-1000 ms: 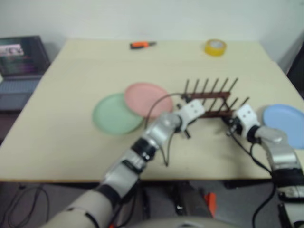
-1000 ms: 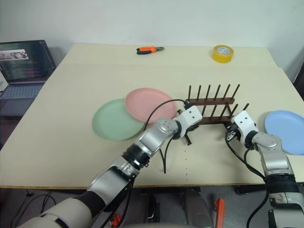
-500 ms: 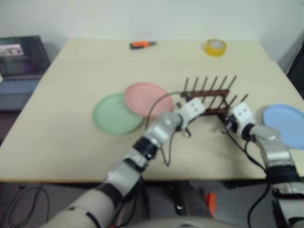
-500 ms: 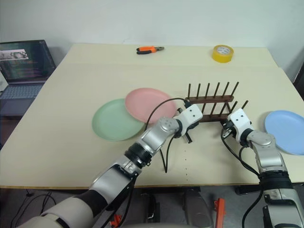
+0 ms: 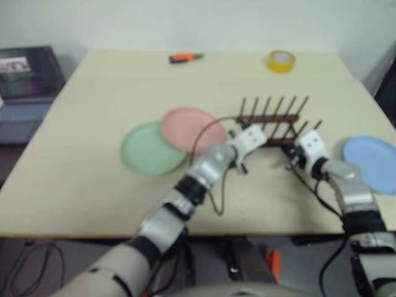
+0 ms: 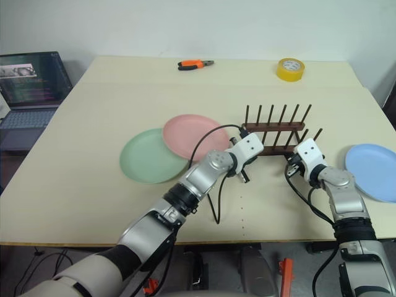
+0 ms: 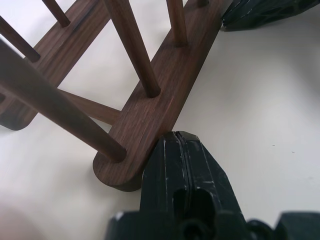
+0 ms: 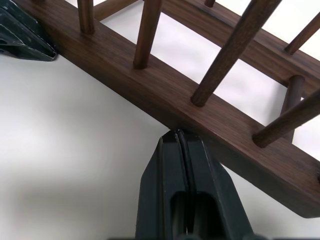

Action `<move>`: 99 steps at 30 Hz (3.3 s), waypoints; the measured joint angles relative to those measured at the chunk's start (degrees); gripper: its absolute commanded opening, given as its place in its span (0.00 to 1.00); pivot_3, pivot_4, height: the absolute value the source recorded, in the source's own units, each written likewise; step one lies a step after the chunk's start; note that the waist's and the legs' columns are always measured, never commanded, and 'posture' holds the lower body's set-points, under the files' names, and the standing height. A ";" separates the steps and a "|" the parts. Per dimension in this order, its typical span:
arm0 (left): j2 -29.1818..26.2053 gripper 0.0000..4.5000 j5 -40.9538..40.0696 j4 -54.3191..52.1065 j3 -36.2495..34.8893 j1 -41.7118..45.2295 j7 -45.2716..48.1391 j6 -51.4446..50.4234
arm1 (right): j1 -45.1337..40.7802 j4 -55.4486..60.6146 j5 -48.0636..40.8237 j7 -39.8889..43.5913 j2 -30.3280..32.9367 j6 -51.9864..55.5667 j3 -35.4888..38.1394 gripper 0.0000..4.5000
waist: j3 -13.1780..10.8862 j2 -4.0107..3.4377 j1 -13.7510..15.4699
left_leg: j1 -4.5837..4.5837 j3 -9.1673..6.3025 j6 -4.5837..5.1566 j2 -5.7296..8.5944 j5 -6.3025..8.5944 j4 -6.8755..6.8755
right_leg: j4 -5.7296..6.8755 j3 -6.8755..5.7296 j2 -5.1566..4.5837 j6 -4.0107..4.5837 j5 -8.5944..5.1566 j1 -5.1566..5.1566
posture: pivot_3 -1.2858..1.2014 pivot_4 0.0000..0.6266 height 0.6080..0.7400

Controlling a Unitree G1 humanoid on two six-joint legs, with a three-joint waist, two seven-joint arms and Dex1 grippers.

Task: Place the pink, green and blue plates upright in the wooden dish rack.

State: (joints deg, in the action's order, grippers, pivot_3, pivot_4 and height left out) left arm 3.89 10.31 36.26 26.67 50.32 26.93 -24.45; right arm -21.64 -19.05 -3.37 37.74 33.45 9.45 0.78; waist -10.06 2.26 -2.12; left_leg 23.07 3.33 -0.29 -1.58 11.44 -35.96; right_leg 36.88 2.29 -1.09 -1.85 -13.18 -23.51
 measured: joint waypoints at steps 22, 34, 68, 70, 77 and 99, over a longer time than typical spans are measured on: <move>-30.01 1.00 -11.51 -50.83 -10.94 6.34 24.72 -30.54 | 7.39 36.89 -22.88 26.11 22.04 24.15 6.92 0.82 | -0.15 -0.12 -0.40 | 0.65 -0.12 0.01 -0.07 -0.01 -0.11 | 0.14 -0.10 0.07 0.05 -0.08 -0.66 | 0.52 0.24 1.00; -43.19 1.00 -7.82 -7.28 -15.50 16.01 26.75 -9.77 | -2.06 37.61 -20.47 21.37 17.47 21.78 1.44 0.99 | -0.14 -0.08 1.31 | 0.90 0.01 0.13 -0.01 0.06 -0.20 | -0.03 -0.21 -0.09 -0.09 -0.03 -0.68 | 0.52 0.24 1.00; -28.84 0.64 3.41 39.17 -13.58 29.56 22.67 12.48 | 5.34 44.18 -20.36 13.11 15.68 23.64 0.82 1.00 | -0.15 -0.03 1.62 | 1.05 0.01 0.14 -0.02 0.07 -0.36 | 0.20 -0.29 0.03 -0.11 -0.02 -0.84 | 0.52 0.24 1.00; -28.84 0.47 3.42 39.39 -13.59 29.22 22.48 12.49 | 5.34 44.18 -20.36 13.01 15.68 23.64 0.82 1.00 | -0.15 -0.03 1.62 | 1.05 0.01 0.13 -0.02 0.07 -0.37 | 0.19 -0.27 0.03 -0.13 -0.01 -0.84 | 0.52 0.24 1.00; -28.85 0.01 3.40 40.13 -13.66 28.82 22.32 12.49 | 5.24 44.18 -20.35 12.92 15.67 23.64 0.81 1.00 | -0.14 -0.02 1.65 | 1.07 0.01 0.14 -0.01 0.07 -0.40 | 0.20 -0.28 0.03 -0.14 0.00 -0.84 | 0.52 0.24 1.00; -29.93 0.01 1.60 40.13 -19.87 31.46 22.50 12.13 | 4.76 44.04 -19.86 12.23 14.79 23.62 -0.43 1.00 | -0.14 -0.03 1.60 | 1.15 0.02 0.15 -0.03 0.08 -0.81 | 0.28 -0.36 0.03 -0.25 0.10 -0.73 | 0.52 0.24 1.00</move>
State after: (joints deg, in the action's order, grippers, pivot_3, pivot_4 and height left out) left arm -26.04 11.91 76.39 6.80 81.77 49.42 -12.31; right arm -16.89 24.99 -23.24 49.96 48.23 33.06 0.36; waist -10.20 2.23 -0.51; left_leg 24.22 3.35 -0.15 -1.61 11.52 -36.77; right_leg 37.16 1.93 -1.06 -2.10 -13.09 -24.24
